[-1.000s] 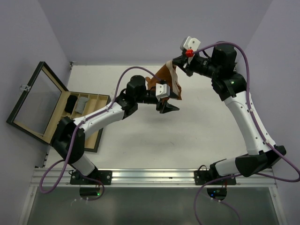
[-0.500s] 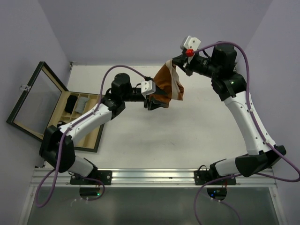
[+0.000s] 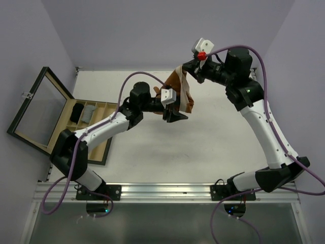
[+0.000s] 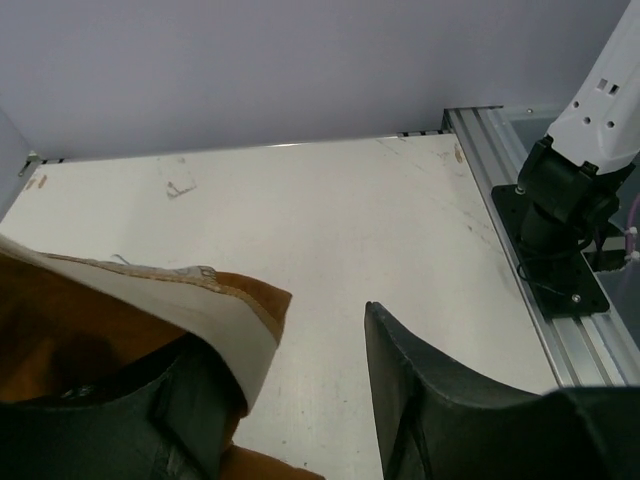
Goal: Roll the underwear
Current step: Move the underwear to the center of the board
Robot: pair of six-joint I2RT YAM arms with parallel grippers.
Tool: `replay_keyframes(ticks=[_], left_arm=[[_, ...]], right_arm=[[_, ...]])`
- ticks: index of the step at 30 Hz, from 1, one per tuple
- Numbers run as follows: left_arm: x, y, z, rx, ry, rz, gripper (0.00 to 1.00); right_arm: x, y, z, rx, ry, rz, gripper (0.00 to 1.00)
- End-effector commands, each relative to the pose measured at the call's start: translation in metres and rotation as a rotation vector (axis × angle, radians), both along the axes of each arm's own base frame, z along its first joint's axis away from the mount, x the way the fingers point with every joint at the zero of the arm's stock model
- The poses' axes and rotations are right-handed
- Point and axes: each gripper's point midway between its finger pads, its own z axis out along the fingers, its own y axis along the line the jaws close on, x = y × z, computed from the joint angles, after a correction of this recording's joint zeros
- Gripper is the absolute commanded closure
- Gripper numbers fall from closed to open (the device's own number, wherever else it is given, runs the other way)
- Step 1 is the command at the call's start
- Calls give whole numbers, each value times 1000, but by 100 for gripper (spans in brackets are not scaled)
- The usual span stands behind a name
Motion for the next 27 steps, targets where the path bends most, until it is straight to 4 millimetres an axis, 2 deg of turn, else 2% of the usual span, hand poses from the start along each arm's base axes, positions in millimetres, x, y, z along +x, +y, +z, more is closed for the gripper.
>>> replay_keyframes(ticks=[1,4,7,10,13,14,16,17,18,19,20,21,22,23,25,26,27], left_arm=[[-10,-12,14,-55,-22,-33,45],[-14,-18,0,-45,-7,-34,45],[0,-22,-6,-39,-12,16,47],[18,-22,0,-56,-4,65,55],[35,-17,5,-63,54,132,72],[42,-13,-4,-25,109,181,87],[57,-3,-3,13,147,249,100],[69,11,-22,98,201,351,100],[80,24,-23,132,217,421,100],[92,35,-16,156,197,485,100],[103,57,-33,248,235,601,100],[121,83,-28,259,239,699,100],[141,107,-18,261,229,824,100],[150,125,-15,269,237,895,100],[178,180,10,221,190,1129,100],[186,194,25,175,146,1204,100],[186,201,44,121,106,1244,100]], right_arm=[[6,-7,35,83,-61,-75,100],[7,-5,36,118,-40,-84,100],[6,-4,34,142,-3,-84,100],[5,-7,31,151,18,-102,100],[11,-16,25,133,29,-164,100],[13,-20,24,126,25,-190,100],[21,-35,19,105,24,-250,100],[25,-44,17,97,23,-287,100],[31,-56,11,80,36,-329,100],[34,-64,4,62,44,-352,100],[37,-73,-3,51,63,-380,100],[40,-89,-17,35,103,-417,100],[38,-93,-37,-8,135,-417,100],[35,-96,-53,-48,163,-413,100],[11,-86,-93,-112,247,-298,100],[0,-79,-105,-133,271,-237,100],[-24,-61,-115,-115,323,-95,100]])
